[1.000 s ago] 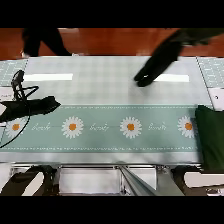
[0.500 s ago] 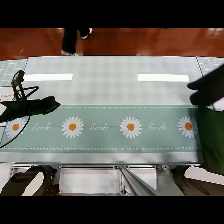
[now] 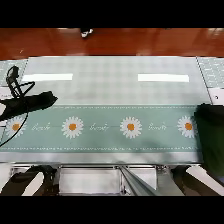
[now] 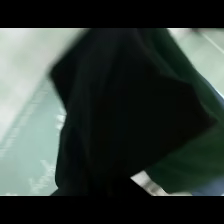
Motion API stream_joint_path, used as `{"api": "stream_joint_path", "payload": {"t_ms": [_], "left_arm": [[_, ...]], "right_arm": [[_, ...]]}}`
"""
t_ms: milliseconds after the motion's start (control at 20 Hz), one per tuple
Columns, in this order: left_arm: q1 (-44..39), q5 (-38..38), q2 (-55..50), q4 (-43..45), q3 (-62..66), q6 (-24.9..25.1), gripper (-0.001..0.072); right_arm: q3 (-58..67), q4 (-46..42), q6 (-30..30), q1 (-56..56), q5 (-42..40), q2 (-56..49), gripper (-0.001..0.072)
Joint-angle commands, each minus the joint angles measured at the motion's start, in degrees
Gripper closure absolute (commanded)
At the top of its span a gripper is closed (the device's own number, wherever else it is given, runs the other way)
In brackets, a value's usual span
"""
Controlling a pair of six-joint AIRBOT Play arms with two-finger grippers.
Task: Fold the shirts.
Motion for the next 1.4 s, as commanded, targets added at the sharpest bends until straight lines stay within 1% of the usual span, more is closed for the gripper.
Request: {"api": "stream_joint_path", "payload": {"t_ms": [0, 50, 100, 150, 300, 350, 400, 450, 500, 550, 600, 650, 700, 750, 850, 900, 1000, 1050, 1100, 1150, 1200, 1250, 1300, 1350], "left_arm": [[0.07, 4.70, -0.02, 0.02, 0.00, 0.00, 0.0685], [0.07, 5.42, -0.02, 0.02, 0.00, 0.02, 0.0685], [0.07, 5.99, -0.02, 0.02, 0.00, 0.00, 0.0685], [0.07, 6.73, -0.02, 0.02, 0.00, 0.00, 0.0685], [0.07, 12.07, 0.02, 0.02, 0.13, 0.02, 0.0685], [0.09, 14.78, 0.00, 0.04, 0.52, 0.07, 0.0685], [0.09, 17.20, -0.02, 0.04, 1.36, 0.13, 0.0685], [0.09, 19.08, -0.07, 0.04, 2.86, 0.70, 0.0686], [0.09, 19.82, -0.42, 0.02, 5.20, 1.11, 0.0686], [0.09, 19.50, -1.11, 0.04, 8.15, 1.49, 0.0686], [0.07, 18.53, -2.21, 0.02, 11.69, 1.53, 0.0686], [-0.04, 16.50, -3.89, 0.02, 16.44, 1.53, 0.0686], [-0.20, 13.40, -6.23, -0.04, 21.94, 1.51, 0.0686], [-0.81, 10.12, -8.85, -0.13, 27.50, 1.53, 0.0686], [-3.19, 1.84, -15.47, -0.11, 39.43, 1.53, 0.0686], [-4.94, -3.43, -19.19, -0.04, 45.11, 1.53, 0.0686], [-8.52, -12.63, -25.20, 1.27, 51.95, 1.49, 0.0687], [-10.40, -16.46, -27.15, 2.95, 52.54, 0.85, 0.0687], [-12.22, -19.63, -28.11, 6.23, 51.45, -0.98, 0.0687], [-13.88, -21.07, -28.15, 10.29, 49.03, -3.10, 0.0686], [-15.19, -21.42, -27.41, 14.12, 45.13, -5.01, 0.0686], [-15.39, -21.29, -26.38, 16.09, 40.87, -5.66, 0.0686], [-15.04, -19.91, -25.05, 16.98, 35.98, -5.66, 0.0686], [-14.29, -18.10, -24.09, 17.53, 32.06, -5.64, 0.0686]], "right_arm": [[-13.53, -14.05, 0.61, -5.60, 0.68, 7.82, 0.0684], [-16.28, -16.59, 1.75, -5.75, 0.68, 8.83, 0.0595], [-18.73, -17.88, 2.45, -5.73, 0.74, 9.42, 0.0341], [-20.17, -17.84, 2.49, -5.68, 0.79, 9.57, 0.0295], [-20.63, -17.62, 2.97, -5.68, 0.31, 9.05, 0.0302], [-20.63, -16.31, 3.82, -5.68, 0.24, 8.68, 0.0303], [-20.63, -12.52, 3.96, -5.68, -0.37, 8.15, 0.0329], [-20.39, -7.08, 4.26, -5.68, -1.44, 7.39, 0.0412], [-19.87, -0.68, 5.01, -5.68, -3.30, 6.47, 0.0513], [-19.30, 7.74, 5.27, -5.25, -6.32, 5.64, 0.0629], [-18.80, 15.19, 4.33, -3.56, -10.29, 5.20, 0.0685], [-18.21, 21.66, 3.34, 0.09, -15.76, 5.07, 0.0685], [-17.42, 25.35, 2.56, 5.01, -21.53, 5.09, 0.0685], [-16.28, 27.10, 1.55, 11.89, -27.63, 5.09, 0.0685], [-14.01, 26.29, -1.16, 28.04, -38.27, 4.79, 0.0685], [-13.11, 24.28, -2.10, 36.22, -41.70, 4.26, 0.0685], [-12.44, 14.84, -1.75, 53.48, -44.87, 1.90, 0.0685], [-12.44, 7.39, 0.15, 61.77, -44.37, -0.07, 0.0685], [-12.44, 0.13, 2.45, 68.35, -42.97, -2.21, 0.0685], [-12.44, -7.37, 5.44, 74.05, -41.22, -4.79, 0.0685], [-12.48, -12.87, 6.56, 77.68, -38.97, -7.21, 0.0686], [-12.57, -16.50, 7.10, 79.97, -36.57, -9.84, 0.0686], [-12.61, -17.14, 7.34, 80.65, -35.56, -12.17, 0.0686], [-12.61, -17.27, 7.37, 80.65, -36.28, -14.34, 0.0686]]}}
